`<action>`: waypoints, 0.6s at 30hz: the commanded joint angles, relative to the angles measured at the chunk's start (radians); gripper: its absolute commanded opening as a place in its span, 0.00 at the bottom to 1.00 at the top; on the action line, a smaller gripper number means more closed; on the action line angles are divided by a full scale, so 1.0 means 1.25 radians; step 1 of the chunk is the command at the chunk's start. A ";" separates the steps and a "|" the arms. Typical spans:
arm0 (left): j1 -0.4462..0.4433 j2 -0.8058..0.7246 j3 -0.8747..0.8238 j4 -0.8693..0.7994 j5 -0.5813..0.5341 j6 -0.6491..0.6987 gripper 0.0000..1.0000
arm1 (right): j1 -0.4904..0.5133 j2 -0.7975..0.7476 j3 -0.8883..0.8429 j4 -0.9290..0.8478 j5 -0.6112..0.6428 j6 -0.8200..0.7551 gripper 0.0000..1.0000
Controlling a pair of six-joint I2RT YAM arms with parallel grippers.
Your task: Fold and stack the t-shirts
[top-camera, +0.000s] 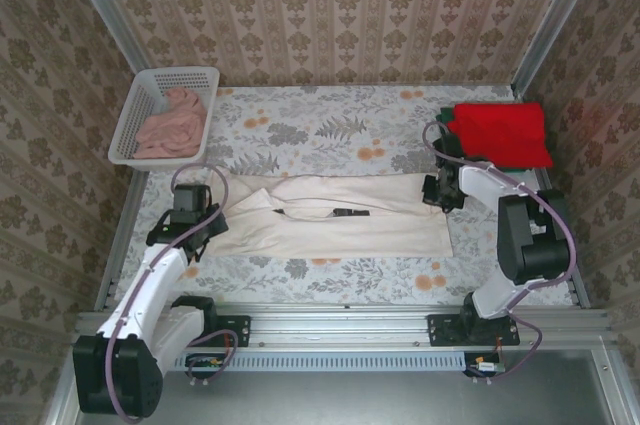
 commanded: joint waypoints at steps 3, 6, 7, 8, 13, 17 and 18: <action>0.007 -0.040 -0.015 -0.043 0.005 -0.019 0.00 | -0.003 -0.055 -0.027 -0.045 0.013 0.027 0.20; 0.007 -0.058 -0.022 -0.056 0.010 -0.025 0.00 | -0.003 -0.084 -0.034 -0.056 0.025 0.035 0.20; 0.007 -0.064 -0.025 -0.056 0.016 -0.026 0.00 | -0.002 -0.095 -0.039 -0.055 0.026 0.039 0.21; 0.007 -0.071 -0.031 -0.056 0.021 -0.029 0.00 | -0.001 -0.108 -0.043 -0.055 0.023 0.046 0.22; 0.007 -0.109 -0.040 -0.073 0.021 -0.042 0.15 | 0.014 -0.164 -0.070 0.006 -0.033 0.073 0.29; 0.007 -0.144 -0.027 -0.088 0.031 -0.043 0.23 | 0.040 -0.118 -0.053 0.070 -0.085 0.090 0.30; 0.007 -0.152 -0.022 -0.088 0.034 -0.042 0.27 | 0.042 -0.089 -0.046 0.068 -0.075 0.094 0.30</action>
